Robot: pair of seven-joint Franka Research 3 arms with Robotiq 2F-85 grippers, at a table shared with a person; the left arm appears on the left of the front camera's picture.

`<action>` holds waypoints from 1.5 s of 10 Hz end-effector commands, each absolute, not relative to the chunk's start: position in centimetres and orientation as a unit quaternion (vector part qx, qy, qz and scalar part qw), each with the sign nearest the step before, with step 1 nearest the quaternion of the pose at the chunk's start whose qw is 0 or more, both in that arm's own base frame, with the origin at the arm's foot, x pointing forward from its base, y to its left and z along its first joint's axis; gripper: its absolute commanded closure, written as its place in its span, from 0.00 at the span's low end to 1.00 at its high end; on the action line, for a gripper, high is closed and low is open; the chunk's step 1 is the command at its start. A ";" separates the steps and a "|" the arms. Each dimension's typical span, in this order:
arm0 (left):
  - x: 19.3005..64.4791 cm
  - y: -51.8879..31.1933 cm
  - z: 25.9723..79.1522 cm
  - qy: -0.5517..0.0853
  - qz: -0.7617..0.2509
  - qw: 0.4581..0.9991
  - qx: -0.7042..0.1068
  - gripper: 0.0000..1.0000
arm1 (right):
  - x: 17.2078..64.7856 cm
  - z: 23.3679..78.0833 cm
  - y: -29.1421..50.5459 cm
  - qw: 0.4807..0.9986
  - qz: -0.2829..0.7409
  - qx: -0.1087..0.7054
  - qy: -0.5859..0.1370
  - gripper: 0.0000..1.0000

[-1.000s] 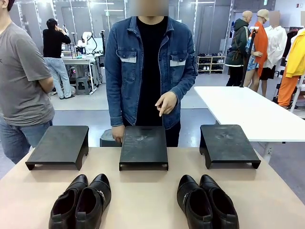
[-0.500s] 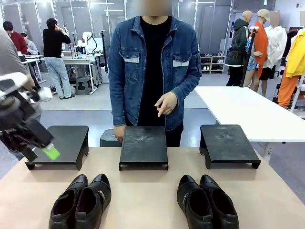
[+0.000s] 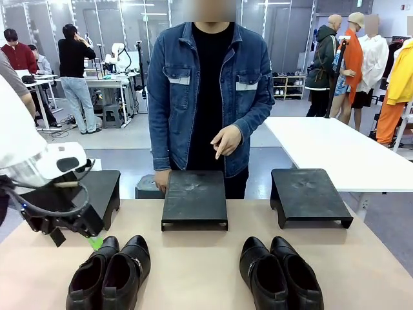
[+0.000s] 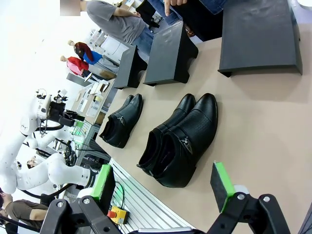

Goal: Place the shoes on the stand as instructed by the person.
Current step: Pick up one pair of Shoes and place it on the Shoes Stand indicated by the person.

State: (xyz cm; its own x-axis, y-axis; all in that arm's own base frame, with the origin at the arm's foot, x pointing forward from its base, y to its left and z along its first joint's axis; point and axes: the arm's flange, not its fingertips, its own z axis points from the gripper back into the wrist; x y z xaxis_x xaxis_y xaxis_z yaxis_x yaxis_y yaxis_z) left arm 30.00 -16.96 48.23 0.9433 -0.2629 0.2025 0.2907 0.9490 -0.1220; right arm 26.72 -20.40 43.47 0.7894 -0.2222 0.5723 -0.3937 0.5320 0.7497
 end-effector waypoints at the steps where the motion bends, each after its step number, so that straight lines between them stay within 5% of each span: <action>1: 30.8 -17.3 45.6 -0.102 -0.111 0.987 -0.058 0.00 | 26.8 43.5 -20.6 0.809 0.057 0.483 -0.331 0.00; 10: 32.4 -17.5 45.3 -0.077 -0.105 0.989 -0.076 0.00 | 26.8 43.5 -20.6 0.809 0.057 0.483 -0.331 0.00; 15: 32.8 -19.9 41.2 -0.008 -0.020 0.998 -0.063 0.00 | 26.8 43.5 -20.6 0.809 0.057 0.483 -0.331 0.00</action>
